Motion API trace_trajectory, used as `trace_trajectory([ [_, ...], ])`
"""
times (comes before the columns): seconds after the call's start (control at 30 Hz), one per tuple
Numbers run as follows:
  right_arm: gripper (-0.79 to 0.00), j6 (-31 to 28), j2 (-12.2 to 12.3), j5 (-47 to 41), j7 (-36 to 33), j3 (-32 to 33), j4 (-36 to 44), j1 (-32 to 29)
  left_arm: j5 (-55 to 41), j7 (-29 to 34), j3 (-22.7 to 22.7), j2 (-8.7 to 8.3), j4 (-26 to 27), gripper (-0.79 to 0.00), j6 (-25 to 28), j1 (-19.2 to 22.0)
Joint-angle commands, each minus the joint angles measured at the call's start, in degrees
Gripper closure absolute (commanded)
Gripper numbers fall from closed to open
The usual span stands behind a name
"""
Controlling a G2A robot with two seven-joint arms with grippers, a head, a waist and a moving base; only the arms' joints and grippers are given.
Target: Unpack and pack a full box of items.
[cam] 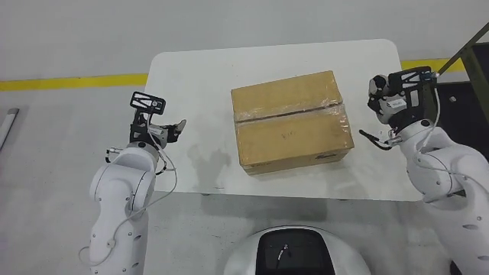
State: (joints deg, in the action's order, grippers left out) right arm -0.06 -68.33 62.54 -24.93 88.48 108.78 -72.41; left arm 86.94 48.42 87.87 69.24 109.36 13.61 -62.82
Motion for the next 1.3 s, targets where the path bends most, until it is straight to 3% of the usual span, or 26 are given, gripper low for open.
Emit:
trace_trajectory([
  [0.0,0.0,-0.55,0.02,-0.47,1.31,0.48,-0.74,-2.28,0.0,0.0,0.0,0.0,0.0,-0.785,0.0,0.0],
  [0.27,0.0,-3.12,-0.6,-3.3,5.11,-4.69,-3.1,-6.53,0.0,0.0,0.0,0.0,0.0,-0.785,0.0,0.0],
  [0.53,0.0,-5.71,-1.22,-4.32,6.58,-9.97,-3.95,-4.73,-1.31,-3.67,0.05,-0.01,1.32,-0.785,-0.59,-2.02],
  [0.57,0.0,-5.27,-1.3,-4.42,6.83,-10.29,-3.98,-4.36,-1.53,-4.23,0.03,0.0,1.66,-0.754,-0.74,-2.38],
  [0.6,0.0,-4.93,-1.37,-4.57,6.99,-10.43,-4.0,-4.02,-2.23,-4.77,0.04,0.04,1.95,-0.345,-1.21,-2.71],
  [0.63,0.0,-4.76,-1.39,-4.47,7.24,-10.35,-3.96,-3.69,-2.84,-5.33,0.05,0.07,2.36,-0.206,-1.49,-3.01],
  [0.67,0.0,-4.77,-1.35,-3.85,7.25,-10.1,-3.59,-3.33,-3.71,-6.24,0.08,0.1,2.92,0.0,-1.72,-3.33],
  [0.97,0.0,-4.97,-0.42,0.56,2.15,-3.1,6.17,-2.22,-11.56,-12.59,1.48,0.22,9.42,0.0,-2.55,-8.76],
  [1.1,0.0,-5.62,-0.04,-0.76,-1.99,0.13,11.6,-5.81,-13.35,-11.84,1.3,0.16,13.09,0.0,-1.88,-12.48],
  [1.27,0.0,-8.0,0.47,-1.04,-6.67,3.78,17.11,-12.42,-13.77,-11.38,2.19,0.0,14.6,0.0,-1.87,-14.3],
])
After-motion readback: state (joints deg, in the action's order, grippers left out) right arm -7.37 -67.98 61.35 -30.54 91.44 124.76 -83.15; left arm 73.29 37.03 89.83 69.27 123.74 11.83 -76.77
